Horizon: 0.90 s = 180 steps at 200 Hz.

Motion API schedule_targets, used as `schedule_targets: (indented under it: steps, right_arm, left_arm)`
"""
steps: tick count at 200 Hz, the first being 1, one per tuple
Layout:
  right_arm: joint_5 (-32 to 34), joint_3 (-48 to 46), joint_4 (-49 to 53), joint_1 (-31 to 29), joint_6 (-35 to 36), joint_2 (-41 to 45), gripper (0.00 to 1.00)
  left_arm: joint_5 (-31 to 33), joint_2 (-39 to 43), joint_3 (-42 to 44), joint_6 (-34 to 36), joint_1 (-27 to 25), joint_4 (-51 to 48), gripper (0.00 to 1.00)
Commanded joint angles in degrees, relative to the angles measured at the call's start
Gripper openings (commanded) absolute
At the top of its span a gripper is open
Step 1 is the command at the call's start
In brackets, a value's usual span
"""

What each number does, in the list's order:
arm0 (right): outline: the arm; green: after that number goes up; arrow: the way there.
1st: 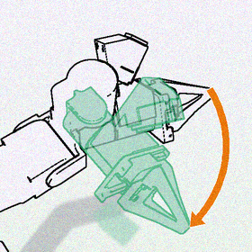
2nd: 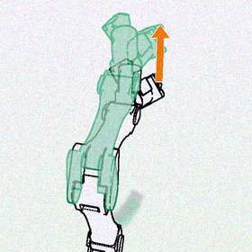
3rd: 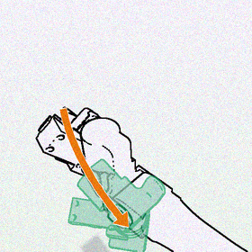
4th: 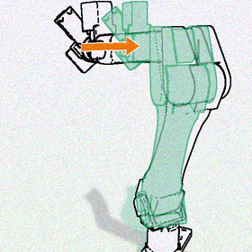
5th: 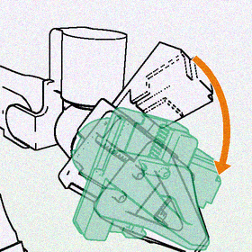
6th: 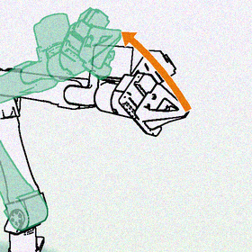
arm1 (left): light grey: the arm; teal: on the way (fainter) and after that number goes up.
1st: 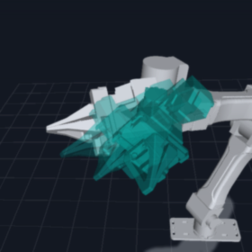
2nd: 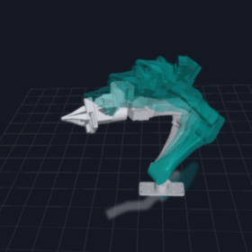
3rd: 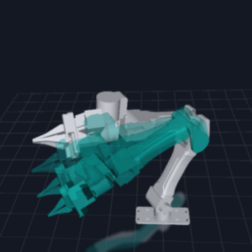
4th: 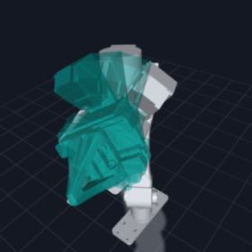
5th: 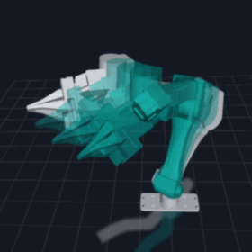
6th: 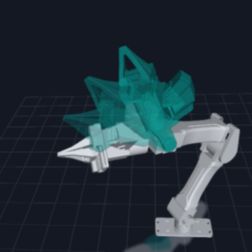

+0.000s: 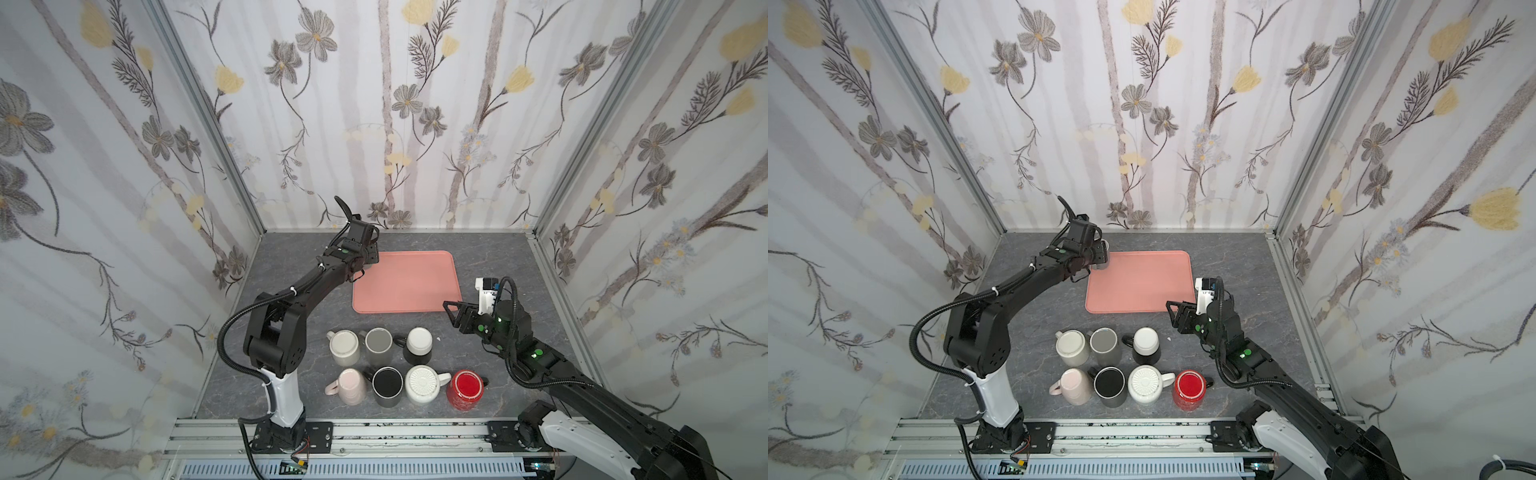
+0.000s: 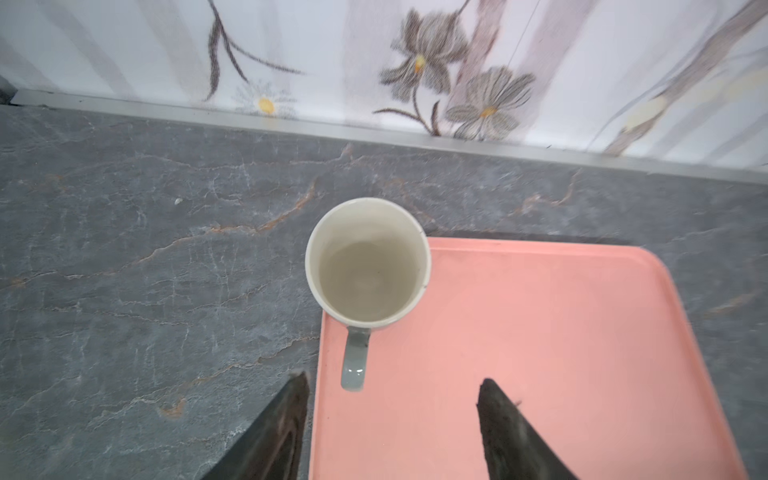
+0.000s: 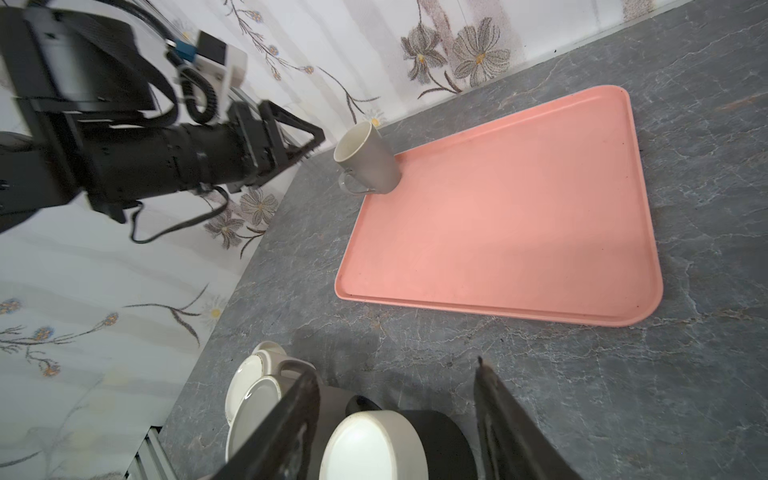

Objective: Turn the mug right side up
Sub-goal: 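Set the white mug upright on the pink tray with the left gripper, then move the left gripper to the upside-down black mug with white base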

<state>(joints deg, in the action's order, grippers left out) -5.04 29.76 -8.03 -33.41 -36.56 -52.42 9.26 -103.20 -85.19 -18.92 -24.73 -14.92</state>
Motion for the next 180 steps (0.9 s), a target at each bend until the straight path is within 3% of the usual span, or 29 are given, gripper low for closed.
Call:
schedule_targets:
  steps: [1, 61, 81, 145, 174, 180]
  right_arm:
    - [-1.54, 0.82, 0.71, -0.15, 2.18, -0.87, 0.6]
    - [-2.6, 1.66, 4.42, -0.32, 4.89, -3.01, 0.59]
    - [-2.79, 1.79, 6.87, -0.85, 6.59, -3.58, 0.59]
    - [5.45, 4.9, 18.76, -10.29, 12.22, -8.31, 0.63]
    - [7.06, 6.43, 20.24, -14.64, 13.18, -8.58, 0.7]
    - [7.63, 6.62, 20.05, -15.99, 13.18, -8.49, 0.78]
  left_arm:
    - [-5.0, 5.28, 2.87, -3.43, -0.91, 5.09, 0.71]
    - [-13.41, 28.21, 22.3, -10.84, -2.67, 16.47, 0.85]
    - [-14.53, 37.2, 29.68, -13.0, -2.6, 19.69, 1.0]
    - [-13.95, 54.52, 44.6, -16.12, -2.61, 20.9, 1.0]
    - [-14.04, 56.69, 47.75, -16.51, -2.62, 21.36, 1.0]
    - [-14.3, 56.79, 48.11, -16.58, -2.61, 21.44, 1.0]
